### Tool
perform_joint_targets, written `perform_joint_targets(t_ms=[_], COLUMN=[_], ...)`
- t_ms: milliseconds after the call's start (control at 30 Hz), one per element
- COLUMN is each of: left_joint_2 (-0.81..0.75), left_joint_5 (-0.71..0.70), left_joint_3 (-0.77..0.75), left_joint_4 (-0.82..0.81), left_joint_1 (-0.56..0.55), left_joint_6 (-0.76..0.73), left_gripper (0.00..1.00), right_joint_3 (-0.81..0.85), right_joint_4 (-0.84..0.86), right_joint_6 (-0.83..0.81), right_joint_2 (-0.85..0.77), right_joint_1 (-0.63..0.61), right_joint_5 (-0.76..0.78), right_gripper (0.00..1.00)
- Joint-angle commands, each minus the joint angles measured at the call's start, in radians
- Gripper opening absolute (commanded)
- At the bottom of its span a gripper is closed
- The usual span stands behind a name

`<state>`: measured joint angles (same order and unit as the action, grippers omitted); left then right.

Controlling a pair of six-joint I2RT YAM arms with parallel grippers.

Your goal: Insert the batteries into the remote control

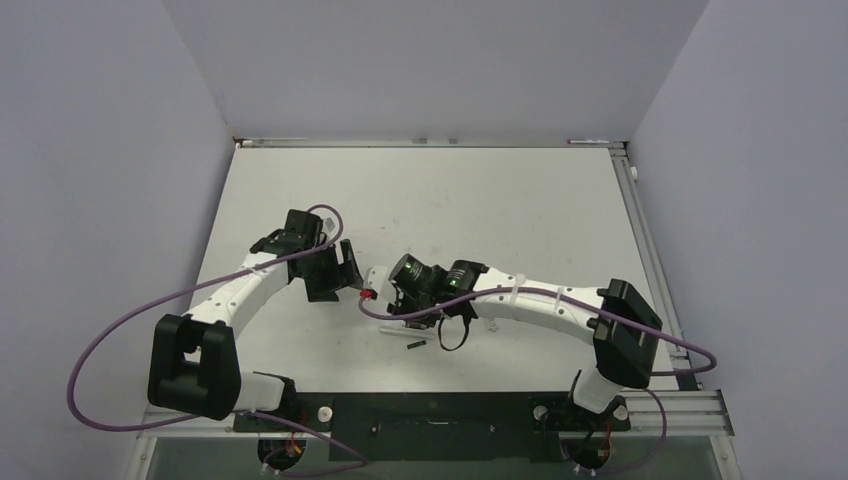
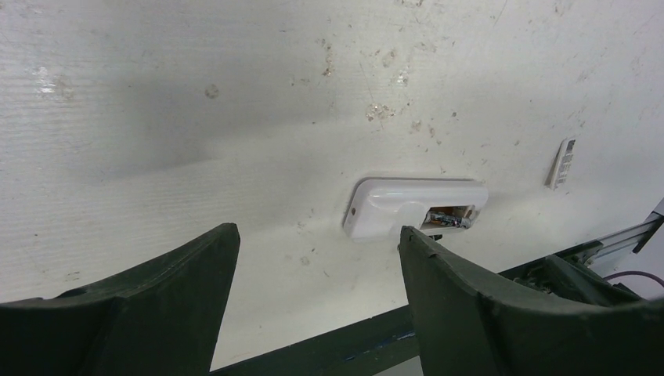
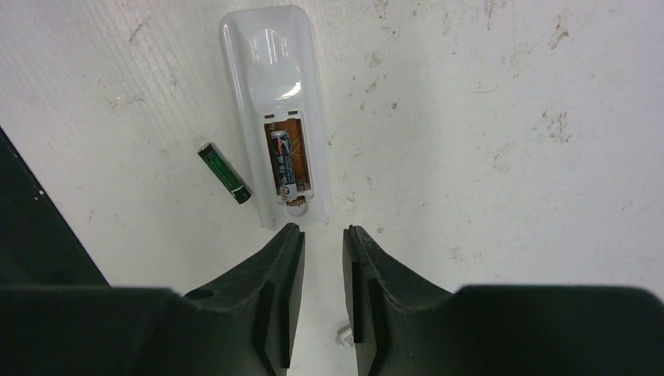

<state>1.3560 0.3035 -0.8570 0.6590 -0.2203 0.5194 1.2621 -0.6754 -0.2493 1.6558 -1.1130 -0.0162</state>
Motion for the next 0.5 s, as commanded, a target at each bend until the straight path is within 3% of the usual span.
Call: perform_joint_targets(t_ms=[0, 233, 467], left_joint_2=[-0.017, -0.022, 0.010], left_joint_5=[0.000, -0.001, -0.015], left_joint_3=[0.004, 0.033, 0.052], left_joint_4=[-0.037, -0.061, -0.099], left_joint_1=[-0.039, -0.086, -0.162], left_joint_6=[0.011, 0.063, 0.111], left_gripper=[0.72, 0.72, 0.72], right_joint_3=[-0.061, -0.097, -0.241], right_joint_4=[0.109, 0.122, 0.222], right_joint_6=[0.139, 0.423, 0.705], right_joint_2=[-0.117, -0.180, -0.283], right_joint_1=[0.007, 0.007, 0.015], right_joint_5=[0.086, 0.229, 0.380], right_gripper=[0.26, 0.26, 0.28])
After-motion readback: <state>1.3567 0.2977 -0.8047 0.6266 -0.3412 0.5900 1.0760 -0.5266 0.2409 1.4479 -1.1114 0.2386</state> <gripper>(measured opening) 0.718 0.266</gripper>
